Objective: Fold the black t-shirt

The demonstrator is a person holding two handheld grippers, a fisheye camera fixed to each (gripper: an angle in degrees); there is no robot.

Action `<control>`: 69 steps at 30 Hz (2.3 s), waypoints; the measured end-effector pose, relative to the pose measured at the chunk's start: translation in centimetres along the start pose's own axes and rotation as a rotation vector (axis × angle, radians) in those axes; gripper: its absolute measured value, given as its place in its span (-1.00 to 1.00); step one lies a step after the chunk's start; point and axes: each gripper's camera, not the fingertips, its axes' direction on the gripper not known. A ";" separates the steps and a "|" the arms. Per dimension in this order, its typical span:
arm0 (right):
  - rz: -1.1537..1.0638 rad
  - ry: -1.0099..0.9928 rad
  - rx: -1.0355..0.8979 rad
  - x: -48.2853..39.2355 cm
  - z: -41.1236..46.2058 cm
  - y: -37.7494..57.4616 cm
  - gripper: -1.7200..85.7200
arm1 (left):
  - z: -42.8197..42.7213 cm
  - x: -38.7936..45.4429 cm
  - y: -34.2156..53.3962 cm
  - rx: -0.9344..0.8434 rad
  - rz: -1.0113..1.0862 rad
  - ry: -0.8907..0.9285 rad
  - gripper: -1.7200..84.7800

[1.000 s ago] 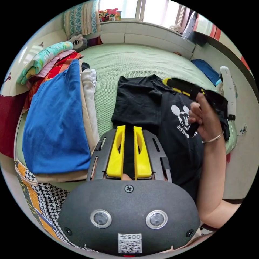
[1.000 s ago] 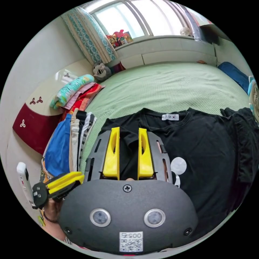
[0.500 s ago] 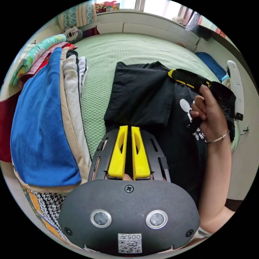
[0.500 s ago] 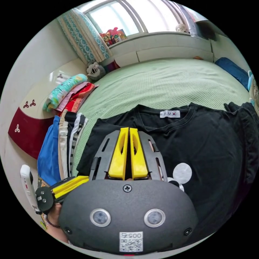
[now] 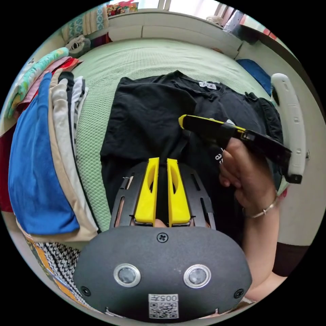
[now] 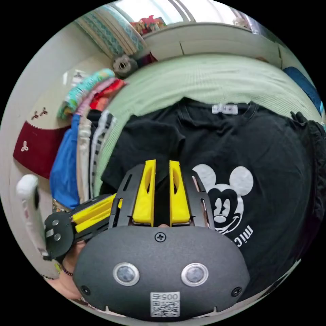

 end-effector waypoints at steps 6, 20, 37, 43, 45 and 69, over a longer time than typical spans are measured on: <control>-0.044 0.043 0.120 -1.4 -3.9 1.3 -0.83 | -1.6 1.0 1.0 0.028 -0.018 0.014 -0.83; 0.141 0.449 0.286 11.4 -20.7 13.7 -0.77 | 4.1 12.6 -0.4 0.044 0.250 0.091 -0.82; 0.554 0.297 0.185 30.0 -22.3 3.6 -0.77 | 6.2 14.3 -1.4 0.120 0.276 0.154 -0.81; 0.572 0.324 0.168 29.5 -22.4 2.7 -0.92 | 6.8 14.3 -1.8 0.107 0.275 0.169 -0.82; 0.548 0.331 0.200 28.6 -23.4 2.3 -0.95 | 6.8 14.3 -1.8 0.113 0.275 0.171 -0.83; 0.089 0.389 -0.101 10.4 -12.8 -2.1 -0.79 | 7.0 11.7 -1.1 0.089 0.236 0.221 -0.83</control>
